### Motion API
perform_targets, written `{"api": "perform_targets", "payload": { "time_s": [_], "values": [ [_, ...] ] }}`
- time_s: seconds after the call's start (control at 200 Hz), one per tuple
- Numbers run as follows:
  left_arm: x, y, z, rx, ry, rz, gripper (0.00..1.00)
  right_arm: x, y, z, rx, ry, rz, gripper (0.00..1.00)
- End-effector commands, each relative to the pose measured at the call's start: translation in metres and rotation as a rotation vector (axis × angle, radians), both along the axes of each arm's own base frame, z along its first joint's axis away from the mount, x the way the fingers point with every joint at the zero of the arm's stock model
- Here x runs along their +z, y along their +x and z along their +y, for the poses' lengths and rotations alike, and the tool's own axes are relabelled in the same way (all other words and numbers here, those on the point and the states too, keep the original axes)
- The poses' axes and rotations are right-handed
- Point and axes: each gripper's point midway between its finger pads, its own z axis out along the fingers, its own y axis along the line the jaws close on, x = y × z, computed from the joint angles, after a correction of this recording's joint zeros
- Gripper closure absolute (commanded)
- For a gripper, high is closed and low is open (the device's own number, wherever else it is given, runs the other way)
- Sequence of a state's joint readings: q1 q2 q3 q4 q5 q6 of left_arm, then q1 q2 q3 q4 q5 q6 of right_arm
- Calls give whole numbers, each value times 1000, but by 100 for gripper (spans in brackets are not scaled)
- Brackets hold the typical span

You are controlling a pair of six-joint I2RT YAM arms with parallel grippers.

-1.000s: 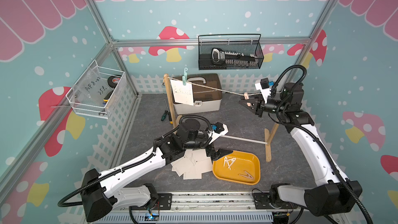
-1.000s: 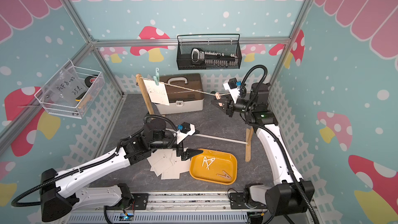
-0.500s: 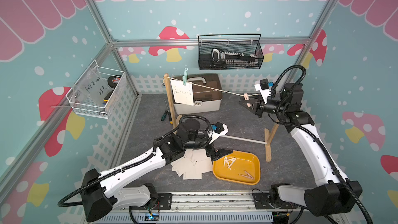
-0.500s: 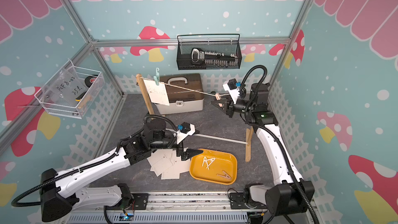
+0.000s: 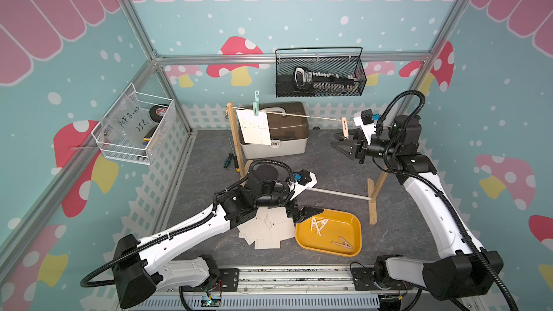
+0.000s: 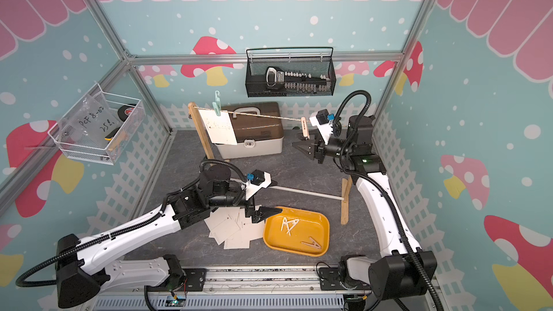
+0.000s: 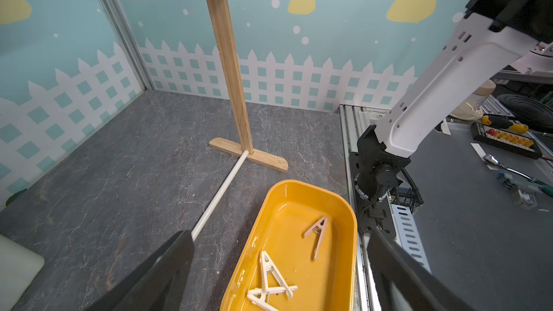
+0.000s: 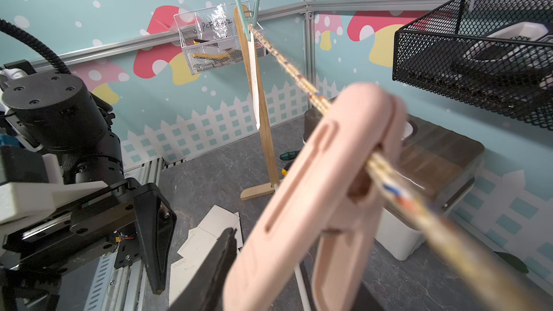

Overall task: Remove the postcards from the strings
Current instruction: Remove the clamp from the clothesline.

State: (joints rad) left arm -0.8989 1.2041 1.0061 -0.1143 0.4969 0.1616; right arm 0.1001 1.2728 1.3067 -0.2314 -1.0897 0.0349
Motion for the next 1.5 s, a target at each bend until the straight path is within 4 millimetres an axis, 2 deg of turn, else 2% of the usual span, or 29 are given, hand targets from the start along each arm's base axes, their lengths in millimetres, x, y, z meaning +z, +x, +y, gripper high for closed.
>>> {"api": "perform_targets", "payload": {
  "time_s": [0.0,0.21,0.661,0.956,1.166,1.246,1.406,1.491],
  "values": [
    [6,-3,1,-10,-9,-42,5,15,-8,2,18,2,-56,54],
    [6,-3,1,-11,-8,-44,5,23,-9,3,18,21,-65,43],
    [6,-3,2,-9,-8,-44,5,37,-4,1,-3,53,-85,33],
    [6,-3,2,-9,-7,-45,5,37,1,1,-16,57,-76,38],
    [6,-3,2,-8,-7,-44,5,36,3,0,-15,58,-68,50],
    [6,-2,2,-5,-7,-47,5,34,4,0,-12,59,-61,52],
    [6,-2,2,-4,-5,-49,5,29,5,1,-10,58,-48,52],
    [6,-2,2,-5,-4,-48,5,25,5,1,-11,56,-38,46]
  ]
}}
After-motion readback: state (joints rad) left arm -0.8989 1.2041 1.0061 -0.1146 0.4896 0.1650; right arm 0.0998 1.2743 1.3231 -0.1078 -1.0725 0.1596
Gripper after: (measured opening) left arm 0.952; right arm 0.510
